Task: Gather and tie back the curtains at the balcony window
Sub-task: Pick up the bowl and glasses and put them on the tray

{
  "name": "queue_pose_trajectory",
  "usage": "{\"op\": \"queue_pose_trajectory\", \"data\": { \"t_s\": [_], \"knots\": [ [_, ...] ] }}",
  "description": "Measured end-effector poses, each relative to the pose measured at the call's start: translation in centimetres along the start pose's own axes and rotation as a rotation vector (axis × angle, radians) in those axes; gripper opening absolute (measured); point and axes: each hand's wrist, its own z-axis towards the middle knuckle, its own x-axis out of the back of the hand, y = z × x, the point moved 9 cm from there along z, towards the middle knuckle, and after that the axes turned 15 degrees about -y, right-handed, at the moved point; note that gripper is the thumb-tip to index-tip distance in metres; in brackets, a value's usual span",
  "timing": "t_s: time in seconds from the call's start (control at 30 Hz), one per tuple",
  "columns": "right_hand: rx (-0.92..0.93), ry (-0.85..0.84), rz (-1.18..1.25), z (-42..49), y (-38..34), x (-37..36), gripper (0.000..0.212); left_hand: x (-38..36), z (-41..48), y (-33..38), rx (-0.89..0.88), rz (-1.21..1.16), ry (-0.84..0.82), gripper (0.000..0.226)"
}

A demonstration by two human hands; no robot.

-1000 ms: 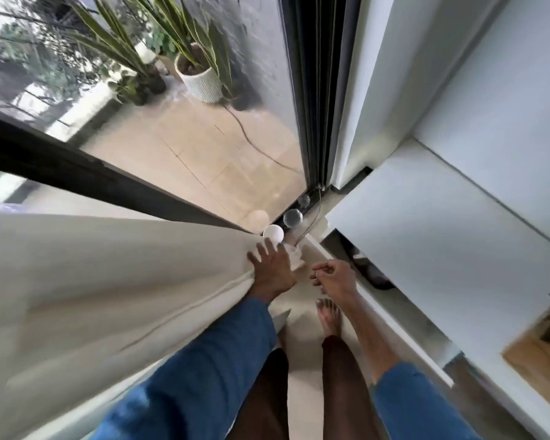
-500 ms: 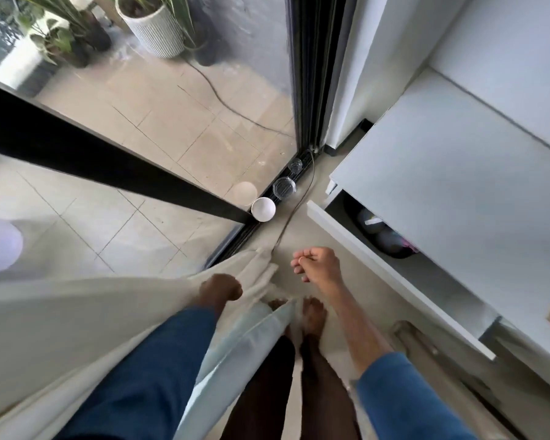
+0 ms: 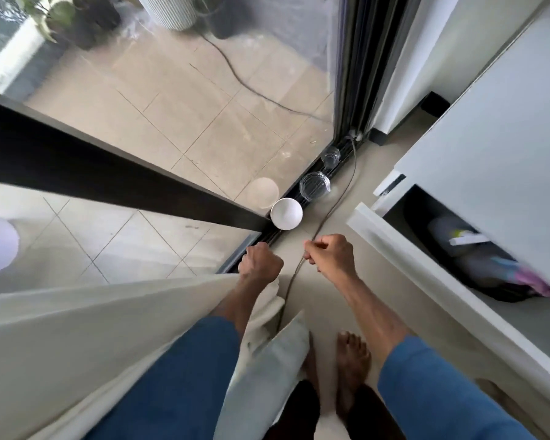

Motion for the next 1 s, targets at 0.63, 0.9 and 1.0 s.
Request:
{"op": "queue_pose_trajectory", "data": {
  "t_s": [0.63,0.9,1.0],
  "knots": [
    [-0.135,0.077,-0.004,20.2,7.1,-6.0,0.031,-2.8,14.7,1.4,-0.329,-0.347,0.136,0.024],
    [-0.182,0.095,0.074,19.1,9.0,-4.7,0.035,-1.2,14.7,2.2,-0.347,-0.408,0.227,0.020],
    [-0.205,0.121,0.171,15.9,9.0,-3.7,0.024,0.2,12.9,3.5,-0.350,-0.305,0.340,0.019]
  ]
}}
